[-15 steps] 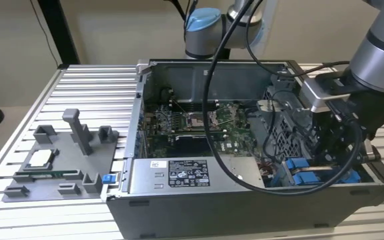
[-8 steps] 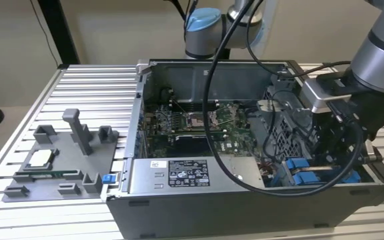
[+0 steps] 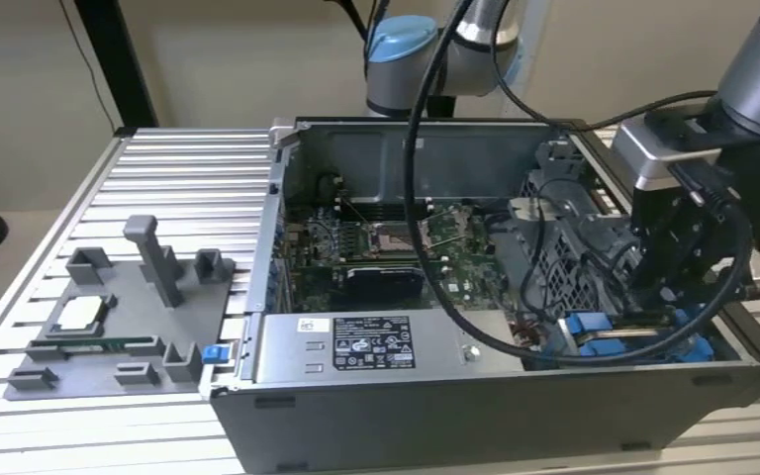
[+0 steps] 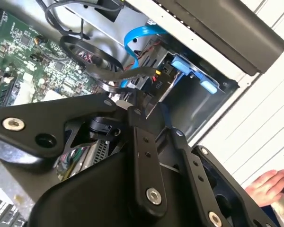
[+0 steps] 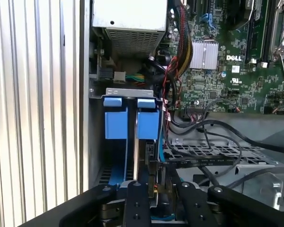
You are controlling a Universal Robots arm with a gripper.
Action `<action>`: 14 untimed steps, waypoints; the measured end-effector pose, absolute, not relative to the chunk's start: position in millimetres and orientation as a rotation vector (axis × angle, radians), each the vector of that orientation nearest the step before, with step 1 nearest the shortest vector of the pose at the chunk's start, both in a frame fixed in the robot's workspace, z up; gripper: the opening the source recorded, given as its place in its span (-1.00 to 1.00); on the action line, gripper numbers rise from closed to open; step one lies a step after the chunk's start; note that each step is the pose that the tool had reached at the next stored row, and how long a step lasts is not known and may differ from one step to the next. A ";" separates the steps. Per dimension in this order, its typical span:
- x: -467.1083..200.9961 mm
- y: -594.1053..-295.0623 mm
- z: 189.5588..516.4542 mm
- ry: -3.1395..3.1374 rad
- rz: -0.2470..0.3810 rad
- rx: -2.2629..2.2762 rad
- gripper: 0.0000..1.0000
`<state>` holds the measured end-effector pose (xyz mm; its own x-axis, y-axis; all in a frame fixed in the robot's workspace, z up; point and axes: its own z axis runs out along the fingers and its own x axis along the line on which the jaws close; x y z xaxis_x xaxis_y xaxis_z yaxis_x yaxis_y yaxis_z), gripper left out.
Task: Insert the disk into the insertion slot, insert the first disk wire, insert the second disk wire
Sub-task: 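Insert the second disk wire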
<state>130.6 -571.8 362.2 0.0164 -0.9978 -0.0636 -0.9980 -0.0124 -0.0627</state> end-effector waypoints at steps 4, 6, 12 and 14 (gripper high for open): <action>130.7 -571.9 377.8 2.143 0.002 -2.174 1.00; 130.7 -571.9 384.1 2.143 0.002 -2.174 1.00; 130.7 -571.9 389.0 2.142 0.002 -2.174 1.00; 130.7 -571.9 389.2 2.143 0.002 -2.174 1.00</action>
